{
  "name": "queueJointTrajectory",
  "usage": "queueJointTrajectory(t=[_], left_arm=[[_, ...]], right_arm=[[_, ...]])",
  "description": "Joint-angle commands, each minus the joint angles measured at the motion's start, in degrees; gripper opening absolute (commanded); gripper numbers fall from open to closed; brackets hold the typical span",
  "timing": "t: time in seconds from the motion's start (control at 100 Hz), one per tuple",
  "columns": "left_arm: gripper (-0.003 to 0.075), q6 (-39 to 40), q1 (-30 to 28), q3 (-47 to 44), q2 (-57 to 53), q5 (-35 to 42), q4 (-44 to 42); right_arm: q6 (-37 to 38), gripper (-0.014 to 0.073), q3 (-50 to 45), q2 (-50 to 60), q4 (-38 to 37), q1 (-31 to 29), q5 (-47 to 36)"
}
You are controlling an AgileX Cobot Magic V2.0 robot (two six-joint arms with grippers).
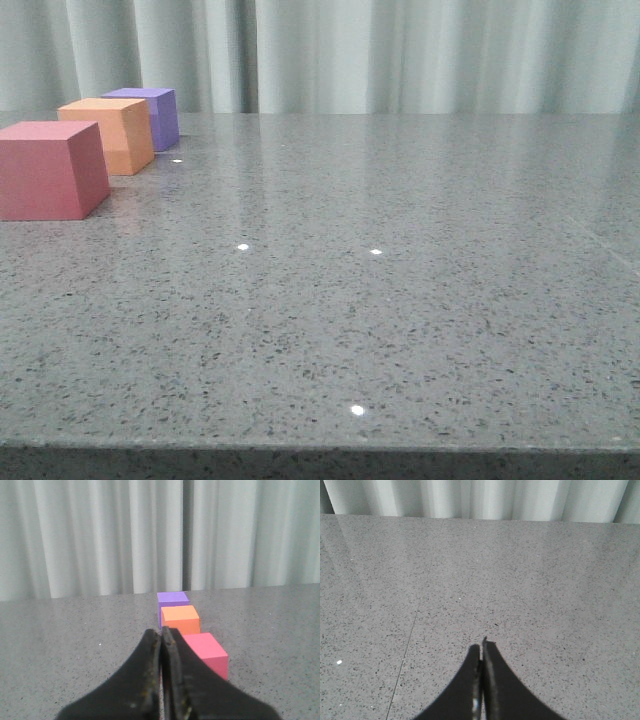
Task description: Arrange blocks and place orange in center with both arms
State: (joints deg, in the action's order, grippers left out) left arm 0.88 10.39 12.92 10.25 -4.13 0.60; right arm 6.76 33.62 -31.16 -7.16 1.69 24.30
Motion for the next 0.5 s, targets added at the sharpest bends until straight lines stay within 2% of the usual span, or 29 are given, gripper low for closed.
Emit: queueJointTrajectory(t=[0.0,0.19,0.49], left_arm=[[-0.002,3.0,-1.4,-0.3,-1.3,4.6,-2.5],[-0.002,3.3,-6.0,-5.8,-6.1,4.6,-2.5],[-0.002,6.0,-6.3,-13.8,-12.6,5.9,-3.0]], right_arm=[[-0.5,-0.0069,1.4,-0.1,-1.0,-0.3,-4.3],[-0.5,-0.0069,1.4,-0.1,-1.0,-0.3,-4.3],[-0.5,-0.0069,1.4,-0.1,-1.0,-0.3,-4.3]])
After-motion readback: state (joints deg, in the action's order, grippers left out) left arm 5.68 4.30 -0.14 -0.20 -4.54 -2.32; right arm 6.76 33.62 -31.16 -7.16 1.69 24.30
